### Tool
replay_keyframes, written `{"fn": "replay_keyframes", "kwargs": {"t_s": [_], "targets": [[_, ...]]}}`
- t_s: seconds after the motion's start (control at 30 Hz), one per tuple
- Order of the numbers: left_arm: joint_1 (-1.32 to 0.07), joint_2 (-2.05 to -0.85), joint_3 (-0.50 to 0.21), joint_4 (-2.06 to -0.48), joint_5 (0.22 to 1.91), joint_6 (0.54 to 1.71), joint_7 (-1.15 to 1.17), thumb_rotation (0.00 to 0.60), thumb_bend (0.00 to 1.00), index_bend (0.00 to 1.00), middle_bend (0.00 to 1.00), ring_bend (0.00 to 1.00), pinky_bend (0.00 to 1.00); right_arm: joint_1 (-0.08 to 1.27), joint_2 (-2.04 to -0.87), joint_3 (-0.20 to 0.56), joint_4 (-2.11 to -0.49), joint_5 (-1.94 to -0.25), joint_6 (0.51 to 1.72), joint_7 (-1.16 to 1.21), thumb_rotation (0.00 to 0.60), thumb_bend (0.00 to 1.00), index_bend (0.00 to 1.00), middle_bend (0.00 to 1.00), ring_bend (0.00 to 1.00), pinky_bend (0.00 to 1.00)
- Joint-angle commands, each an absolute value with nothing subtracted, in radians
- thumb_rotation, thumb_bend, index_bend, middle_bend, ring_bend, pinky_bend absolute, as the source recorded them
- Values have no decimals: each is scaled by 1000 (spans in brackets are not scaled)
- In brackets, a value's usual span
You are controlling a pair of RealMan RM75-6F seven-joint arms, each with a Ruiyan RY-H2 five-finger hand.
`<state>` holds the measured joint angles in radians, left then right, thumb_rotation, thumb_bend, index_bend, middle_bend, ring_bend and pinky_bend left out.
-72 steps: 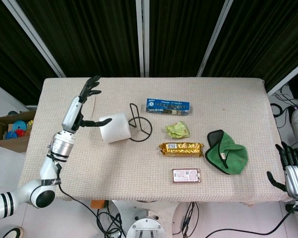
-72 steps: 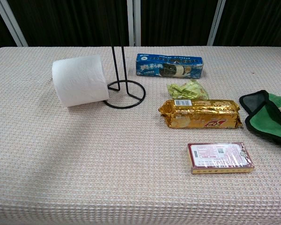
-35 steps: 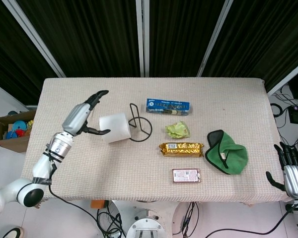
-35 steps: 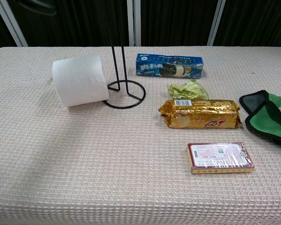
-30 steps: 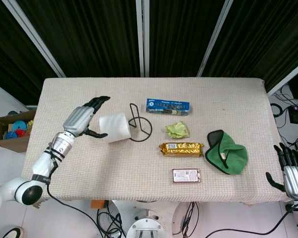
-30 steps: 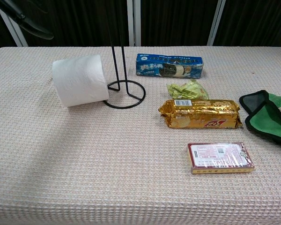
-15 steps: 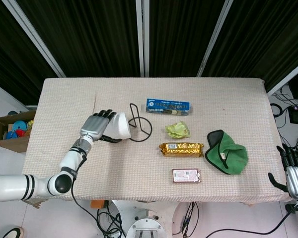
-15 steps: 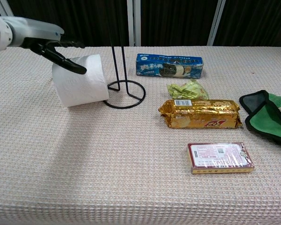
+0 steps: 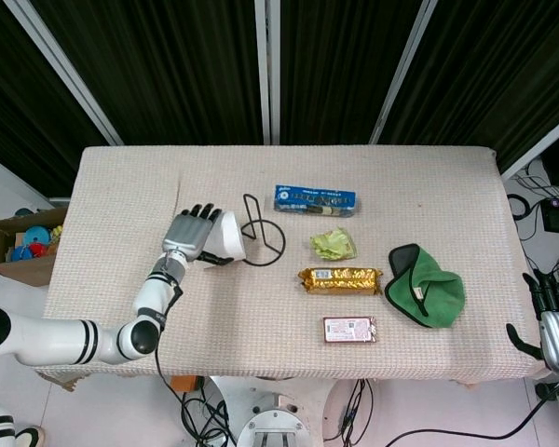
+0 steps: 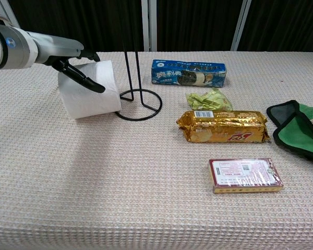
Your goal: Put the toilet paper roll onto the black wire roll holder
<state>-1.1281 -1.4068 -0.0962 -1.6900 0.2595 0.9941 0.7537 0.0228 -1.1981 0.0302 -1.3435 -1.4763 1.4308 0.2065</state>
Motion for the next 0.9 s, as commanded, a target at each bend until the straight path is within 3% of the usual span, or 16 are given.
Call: {"fn": "replay_keyframes", "kwargs": {"t_s": [0.03, 0.33, 0.47, 0.57, 0.63, 0.7, 0.8, 0.9], "targets": [[-1126, -1420, -99, -1671, 256, 981, 744, 226, 67, 0, 0, 0, 160, 23, -1198, 30, -1342, -1473, 1427, 208, 600, 275, 0, 0, 0, 0], [-1110, -1455, -104, -1619, 291, 969, 712, 246, 67, 0, 0, 0, 160, 20, -1198, 32, -1336, -1470, 1428, 214, 600, 275, 0, 0, 0, 0], [-1106, -1465, -103, -1604, 301, 960, 706, 290, 67, 0, 0, 0, 160, 21, -1200, 31, -1333, -1469, 1423, 214, 600, 275, 0, 0, 0, 0], [-1103, -1471, -103, -1594, 300, 949, 701, 399, 66, 0, 0, 1, 161, 21, -1200, 32, -1332, -1469, 1424, 213, 600, 275, 0, 0, 0, 0], [-1103, -1475, -101, -1587, 295, 946, 702, 520, 72, 0, 0, 19, 163, 21, -1200, 32, -1332, -1468, 1424, 213, 600, 275, 0, 0, 0, 0], [-1100, -1482, -102, -1581, 294, 949, 699, 594, 87, 0, 14, 52, 176, 21, -1200, 33, -1331, -1467, 1423, 213, 600, 275, 0, 0, 0, 0], [-1085, -1499, -116, -1567, 325, 977, 669, 600, 113, 21, 100, 127, 225, 21, -1199, 34, -1330, -1466, 1423, 214, 600, 275, 0, 0, 0, 0], [-1058, -1516, -144, -1561, 381, 1021, 612, 600, 155, 127, 215, 220, 300, 21, -1196, 35, -1334, -1467, 1424, 213, 600, 275, 0, 0, 0, 0]]}}
